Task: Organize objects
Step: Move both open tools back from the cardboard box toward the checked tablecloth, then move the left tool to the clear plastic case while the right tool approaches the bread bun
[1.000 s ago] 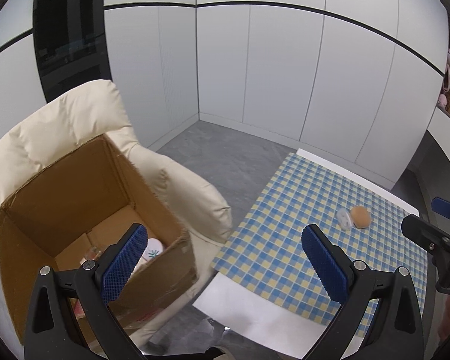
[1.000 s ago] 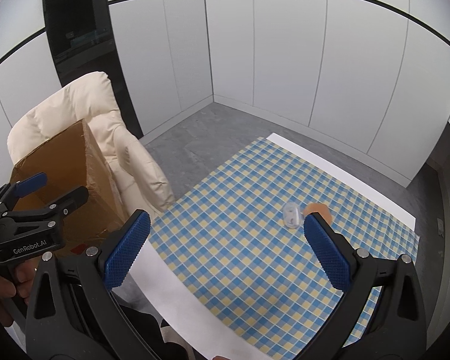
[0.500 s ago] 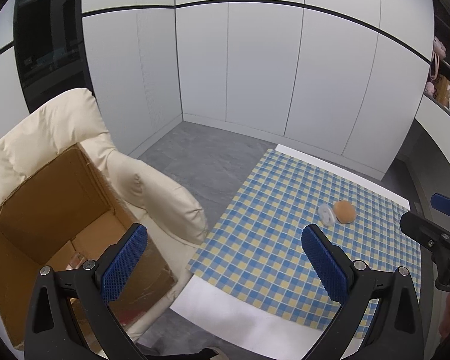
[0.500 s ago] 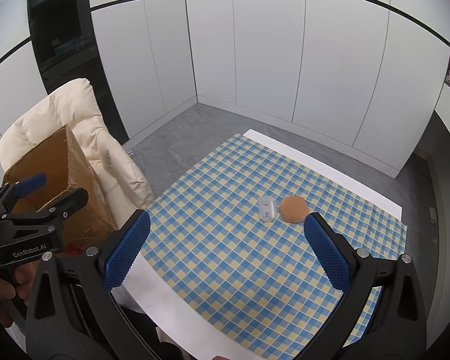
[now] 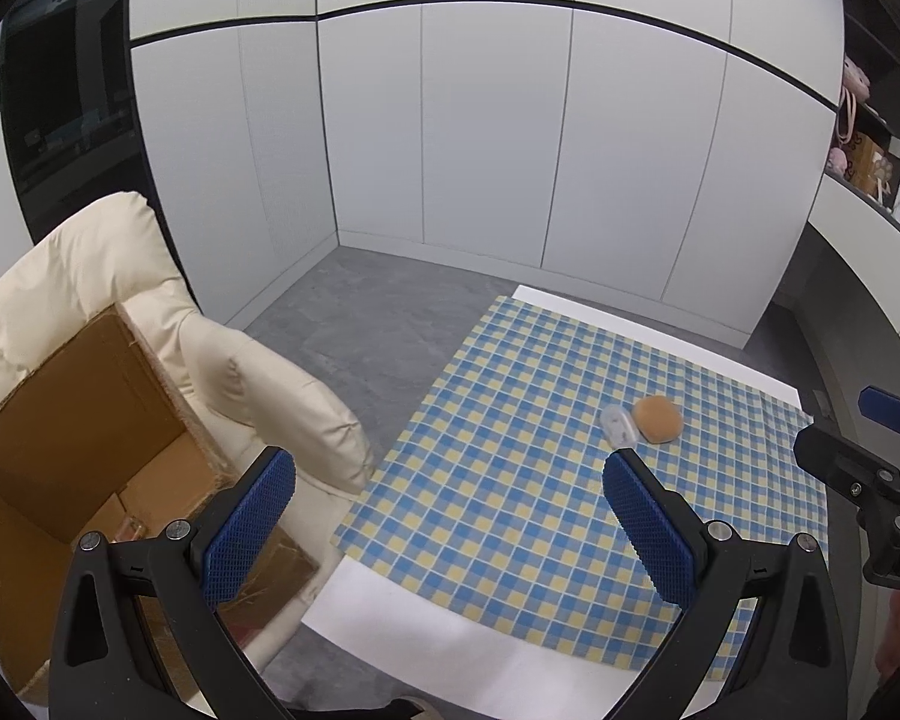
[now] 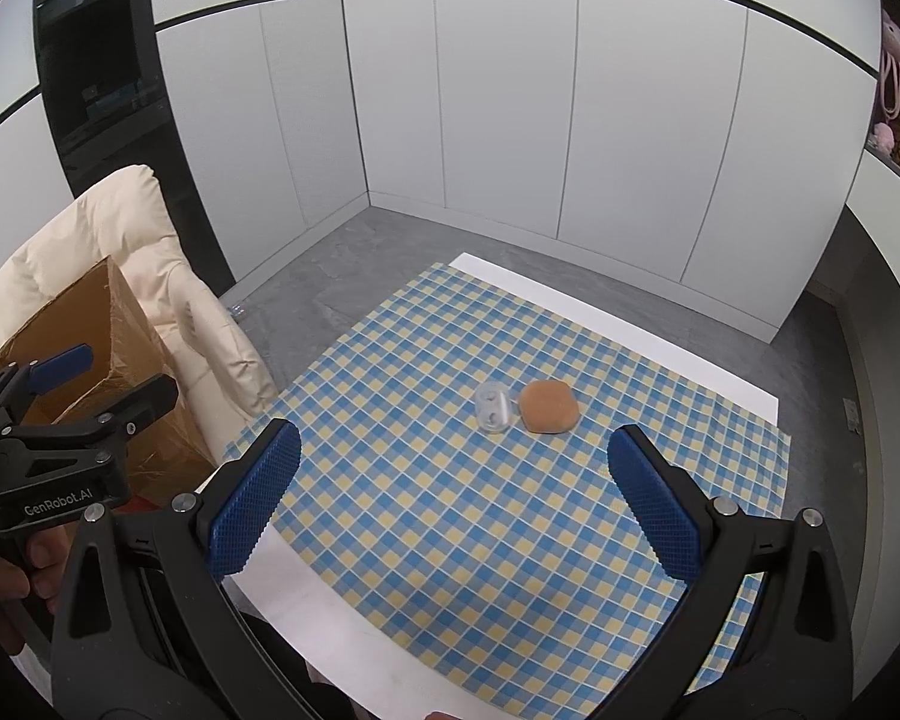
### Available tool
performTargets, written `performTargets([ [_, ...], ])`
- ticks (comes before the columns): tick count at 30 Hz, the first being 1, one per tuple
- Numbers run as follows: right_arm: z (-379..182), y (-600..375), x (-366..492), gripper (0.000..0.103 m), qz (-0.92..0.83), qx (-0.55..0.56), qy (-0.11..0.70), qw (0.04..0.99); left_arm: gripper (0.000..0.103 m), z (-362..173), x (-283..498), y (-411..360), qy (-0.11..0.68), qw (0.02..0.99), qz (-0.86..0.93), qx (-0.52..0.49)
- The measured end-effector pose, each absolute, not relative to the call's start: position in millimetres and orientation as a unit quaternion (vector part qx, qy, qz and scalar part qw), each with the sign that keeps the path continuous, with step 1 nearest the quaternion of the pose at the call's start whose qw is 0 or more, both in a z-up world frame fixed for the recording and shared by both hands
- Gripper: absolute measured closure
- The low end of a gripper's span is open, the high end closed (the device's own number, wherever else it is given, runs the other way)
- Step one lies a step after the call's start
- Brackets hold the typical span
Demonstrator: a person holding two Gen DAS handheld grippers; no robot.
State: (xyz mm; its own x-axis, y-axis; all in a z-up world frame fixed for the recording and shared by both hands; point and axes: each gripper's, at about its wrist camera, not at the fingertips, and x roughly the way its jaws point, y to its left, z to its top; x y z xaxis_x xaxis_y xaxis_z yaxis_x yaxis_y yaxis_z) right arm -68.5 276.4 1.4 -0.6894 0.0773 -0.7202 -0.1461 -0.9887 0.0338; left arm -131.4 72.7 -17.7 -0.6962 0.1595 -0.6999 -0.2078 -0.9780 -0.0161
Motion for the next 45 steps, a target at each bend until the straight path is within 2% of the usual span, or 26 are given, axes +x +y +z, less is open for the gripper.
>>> performTargets([
  [45,0.4,339.8,-32.1,0.000,0.911,-0.389,0.057,0.125,0.000,-24.8,-128.0,153.9,0.066,0.165,0.907,-0.382],
])
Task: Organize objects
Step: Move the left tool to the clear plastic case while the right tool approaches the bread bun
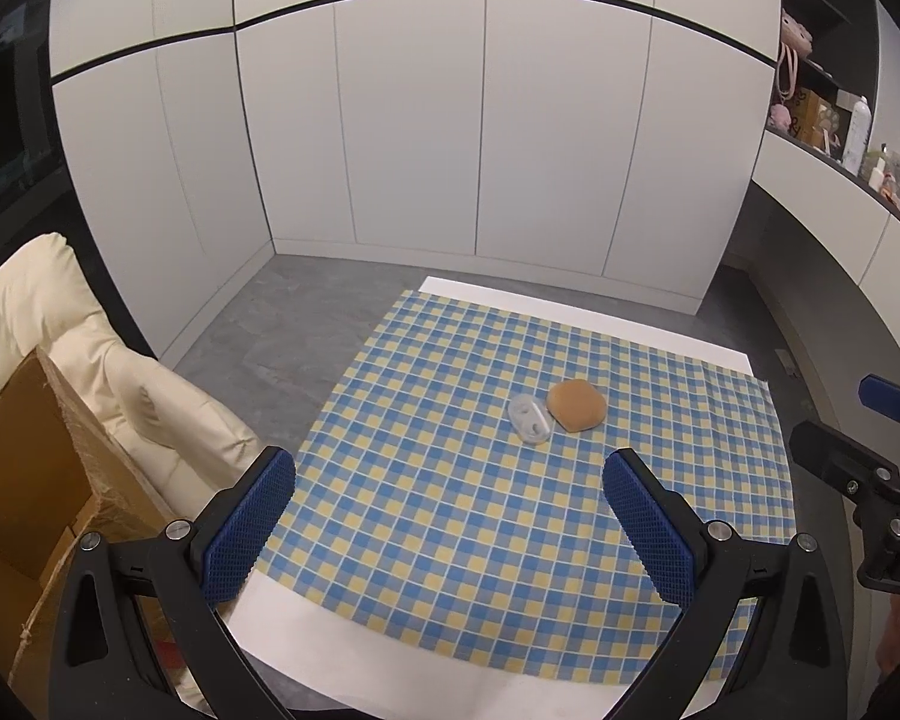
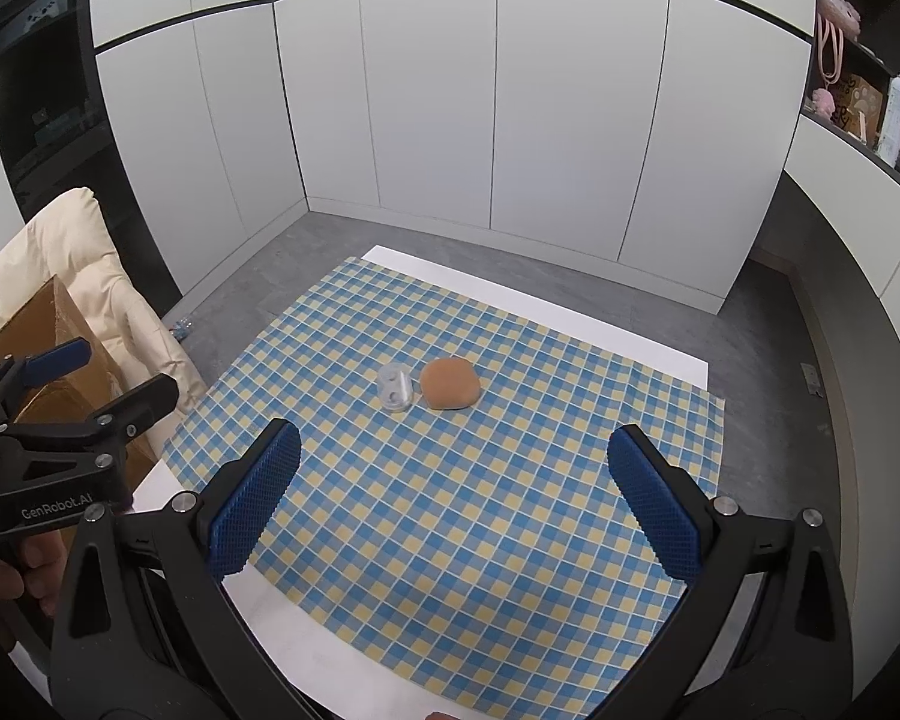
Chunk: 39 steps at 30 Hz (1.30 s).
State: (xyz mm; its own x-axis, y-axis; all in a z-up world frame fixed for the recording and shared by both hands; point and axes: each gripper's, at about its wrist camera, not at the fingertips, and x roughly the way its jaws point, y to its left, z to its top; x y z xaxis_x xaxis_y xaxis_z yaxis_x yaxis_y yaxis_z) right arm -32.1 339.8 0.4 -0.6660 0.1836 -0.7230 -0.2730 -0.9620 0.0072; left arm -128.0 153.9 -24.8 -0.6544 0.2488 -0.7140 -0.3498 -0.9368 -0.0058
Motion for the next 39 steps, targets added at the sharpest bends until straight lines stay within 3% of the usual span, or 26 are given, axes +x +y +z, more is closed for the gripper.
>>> performTargets([
  [11,-12.2,353.5,-38.0,0.000,0.904,-0.400,0.059,0.139,0.000,-28.9,-141.9,174.7,0.085,0.171,0.905,-0.380],
  [24,-41.0,376.5,-71.3,0.000,0.891,-0.428,0.049,0.143,0.000,-71.8,-191.1,195.7,0.075,0.157,0.889,-0.424],
  [39,-124.5,416.0,-135.0,0.000,0.861,-0.485,0.072,0.138,0.001,-130.9,-235.6,219.1,0.083,0.158,0.872,-0.456],
])
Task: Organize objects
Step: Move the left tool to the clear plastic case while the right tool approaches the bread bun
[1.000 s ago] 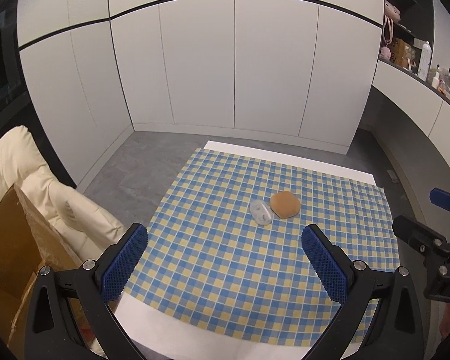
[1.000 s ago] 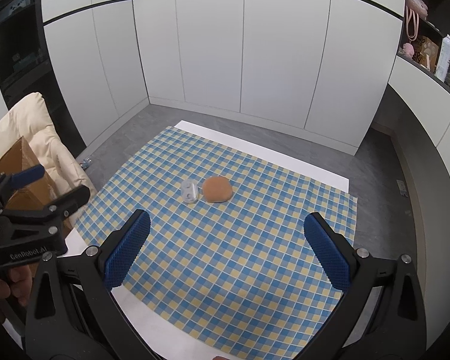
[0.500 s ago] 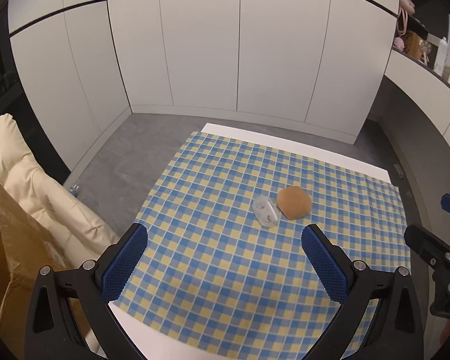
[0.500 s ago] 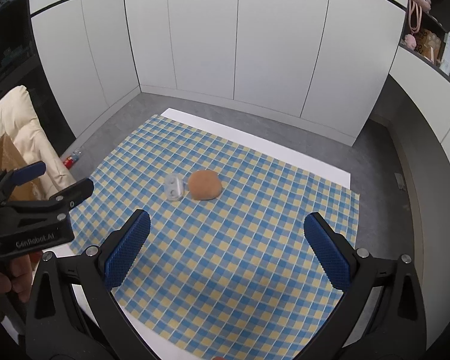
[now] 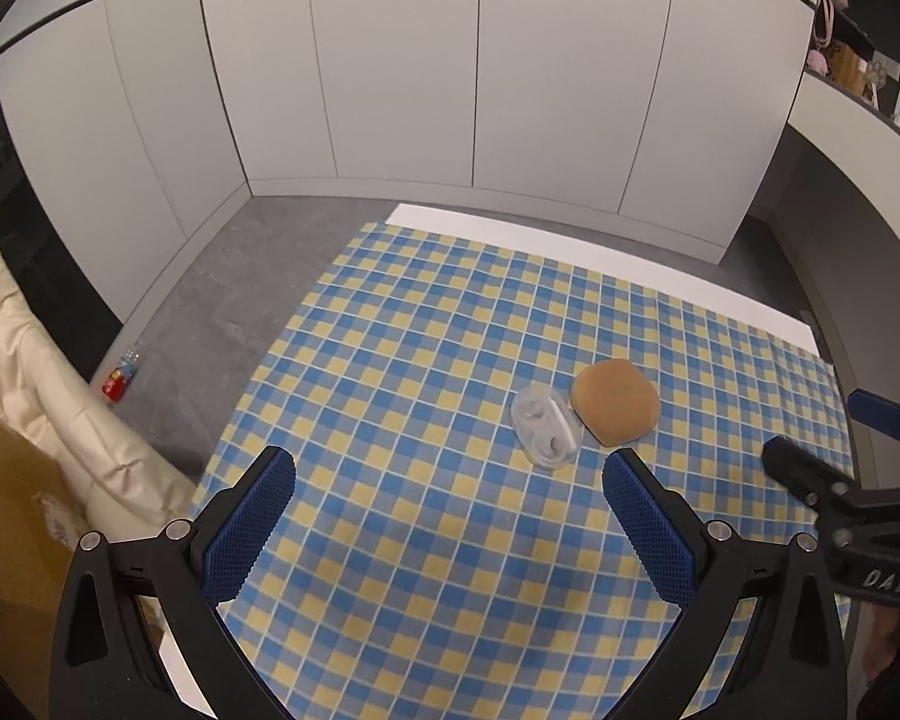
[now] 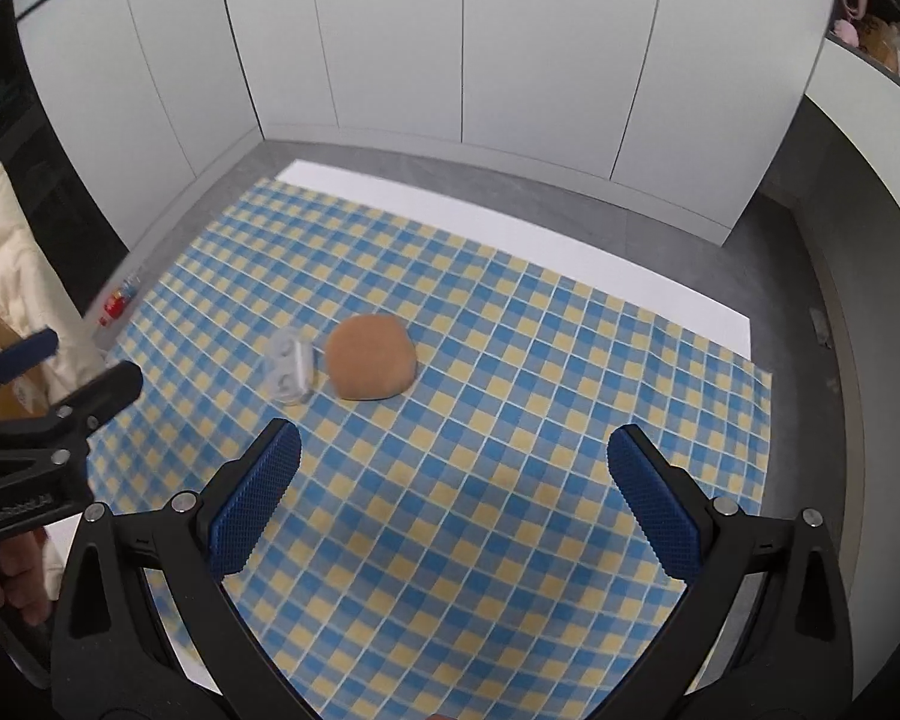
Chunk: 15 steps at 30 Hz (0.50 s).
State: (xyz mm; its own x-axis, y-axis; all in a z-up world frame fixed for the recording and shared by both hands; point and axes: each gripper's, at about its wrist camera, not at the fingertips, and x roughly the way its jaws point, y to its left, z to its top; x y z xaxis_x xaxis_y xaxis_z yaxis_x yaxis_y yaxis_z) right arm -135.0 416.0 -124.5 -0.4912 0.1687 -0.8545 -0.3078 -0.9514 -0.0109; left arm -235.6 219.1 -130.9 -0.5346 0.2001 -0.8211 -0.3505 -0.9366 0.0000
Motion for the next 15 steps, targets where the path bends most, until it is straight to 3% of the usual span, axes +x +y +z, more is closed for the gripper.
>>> performTargets([
  [15,-181.9,438.5,-173.5,0.000,0.841,-0.517,0.082,0.138,0.001,-185.0,-268.7,235.1,0.071,0.157,0.854,-0.491],
])
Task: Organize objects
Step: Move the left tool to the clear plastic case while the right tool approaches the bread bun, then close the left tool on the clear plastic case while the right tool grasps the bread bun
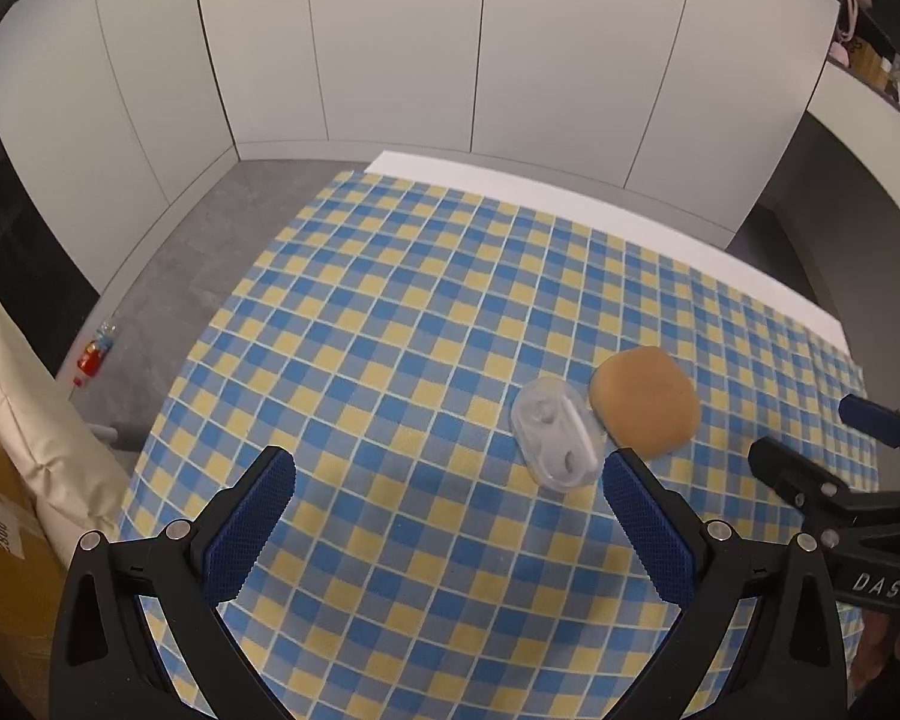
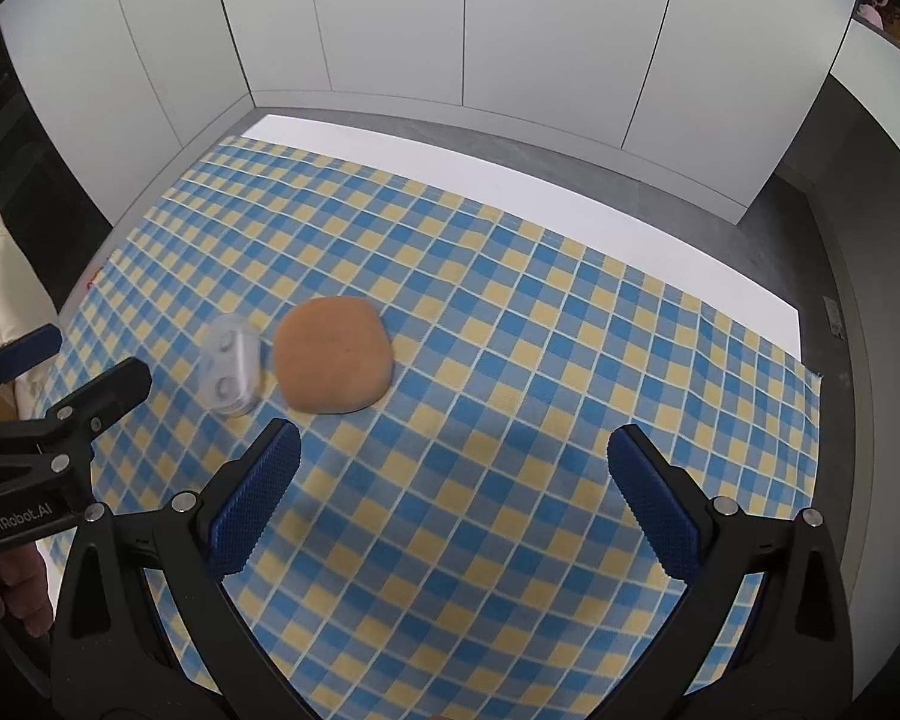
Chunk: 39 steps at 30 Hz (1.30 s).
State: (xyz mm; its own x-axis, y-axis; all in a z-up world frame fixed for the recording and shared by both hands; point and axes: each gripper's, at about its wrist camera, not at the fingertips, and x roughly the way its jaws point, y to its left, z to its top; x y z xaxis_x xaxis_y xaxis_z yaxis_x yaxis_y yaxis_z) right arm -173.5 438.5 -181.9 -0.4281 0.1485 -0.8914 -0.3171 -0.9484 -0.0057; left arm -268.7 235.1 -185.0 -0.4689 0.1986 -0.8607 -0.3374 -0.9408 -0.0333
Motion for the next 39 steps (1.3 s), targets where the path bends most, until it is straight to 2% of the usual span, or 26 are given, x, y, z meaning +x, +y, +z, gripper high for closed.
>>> performTargets([
  [8,-200.9,439.4,-187.7,0.000,0.836,-0.525,0.087,0.134,0.001,-199.0,-268.5,241.6,0.096,0.160,0.857,-0.481],
  [20,-217.7,448.2,-191.2,0.000,0.829,-0.537,0.059,0.145,0.001,-214.0,-279.6,262.1,0.068,0.186,0.842,-0.502],
  [27,-223.0,460.7,-189.0,0.000,0.824,-0.540,0.070,0.157,0.007,-220.5,-287.2,275.3,0.072,0.179,0.838,-0.510],
  [31,-223.7,462.5,-189.2,0.000,0.825,-0.540,0.065,0.155,0.013,-219.1,-292.1,279.9,0.063,0.180,0.833,-0.519],
  [38,-221.8,463.4,-187.7,0.000,0.824,-0.540,0.068,0.161,0.014,-223.4,-290.2,282.8,0.059,0.170,0.823,-0.539],
  [39,-222.2,463.3,-187.2,0.000,0.824,-0.540,0.067,0.159,0.017,-223.7,-289.6,282.7,0.061,0.170,0.823,-0.539],
])
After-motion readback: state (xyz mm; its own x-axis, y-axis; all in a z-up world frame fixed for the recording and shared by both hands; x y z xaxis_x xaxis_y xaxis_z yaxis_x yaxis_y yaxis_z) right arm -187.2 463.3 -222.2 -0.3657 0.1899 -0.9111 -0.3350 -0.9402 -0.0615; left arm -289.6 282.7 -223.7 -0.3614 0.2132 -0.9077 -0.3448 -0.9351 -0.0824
